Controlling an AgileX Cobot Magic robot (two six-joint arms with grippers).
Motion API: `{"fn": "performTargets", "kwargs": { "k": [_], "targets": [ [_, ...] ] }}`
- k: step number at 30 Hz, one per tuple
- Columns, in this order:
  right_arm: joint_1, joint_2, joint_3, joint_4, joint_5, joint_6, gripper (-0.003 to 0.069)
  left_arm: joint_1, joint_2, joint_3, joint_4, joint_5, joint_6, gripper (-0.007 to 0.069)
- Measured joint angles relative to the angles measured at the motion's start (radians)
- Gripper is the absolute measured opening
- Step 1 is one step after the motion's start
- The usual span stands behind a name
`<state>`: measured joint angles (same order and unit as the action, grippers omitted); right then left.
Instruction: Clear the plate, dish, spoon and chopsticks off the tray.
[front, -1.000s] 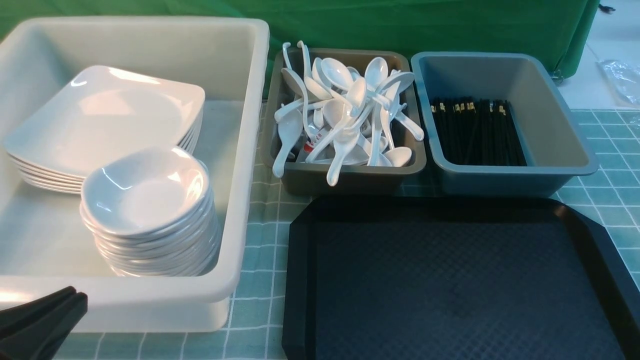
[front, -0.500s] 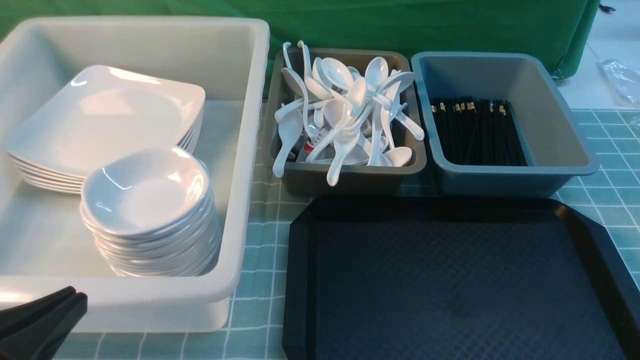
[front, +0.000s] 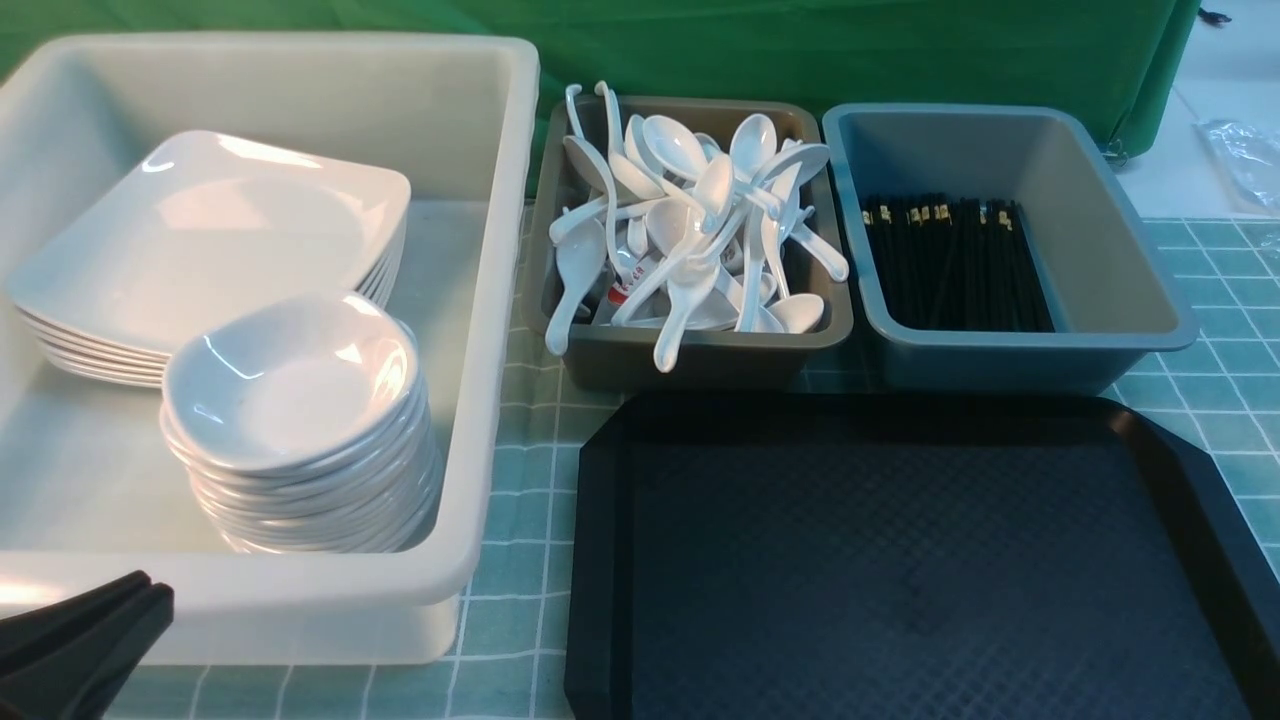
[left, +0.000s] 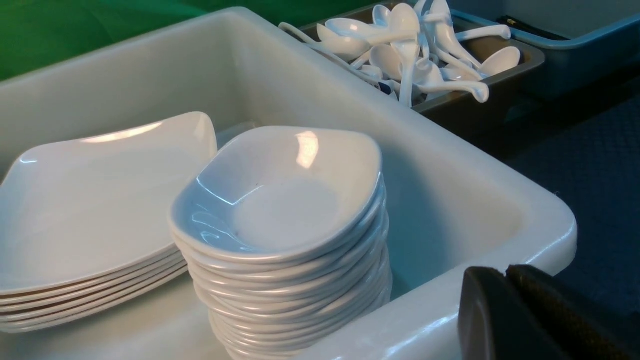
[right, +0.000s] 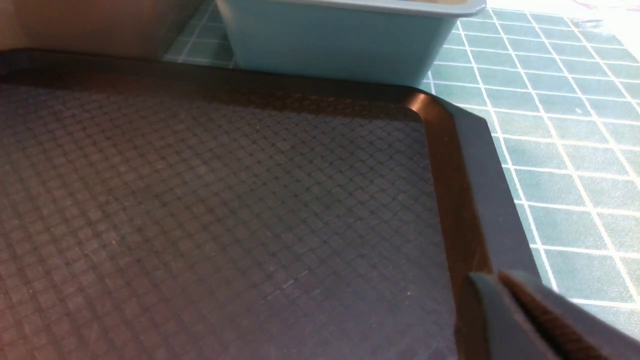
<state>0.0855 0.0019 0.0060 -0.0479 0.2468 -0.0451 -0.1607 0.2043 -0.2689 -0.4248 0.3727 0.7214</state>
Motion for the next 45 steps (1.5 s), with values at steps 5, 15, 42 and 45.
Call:
{"fn": "performTargets", "kwargs": {
  "k": [5,15,42,45],
  "targets": [
    [0.000,0.000,0.000,0.000,0.000,0.000,0.0083,0.043,-0.010,0.060,0.204,-0.151,-0.285,0.0013],
    [0.000,-0.001,0.000,0.000,0.000,0.001,0.0090,0.215,-0.188,0.271,0.344,-0.149,-0.566,0.0013],
    [0.000,-0.002,0.000,-0.002,-0.004,0.002,0.0144,0.223,-0.203,0.275,0.357,-0.139,-0.577,0.0017],
    [0.000,-0.002,0.000,-0.002,-0.004,0.002,0.0146,0.223,-0.203,0.275,0.357,-0.139,-0.576,0.0017]
  ]
}}
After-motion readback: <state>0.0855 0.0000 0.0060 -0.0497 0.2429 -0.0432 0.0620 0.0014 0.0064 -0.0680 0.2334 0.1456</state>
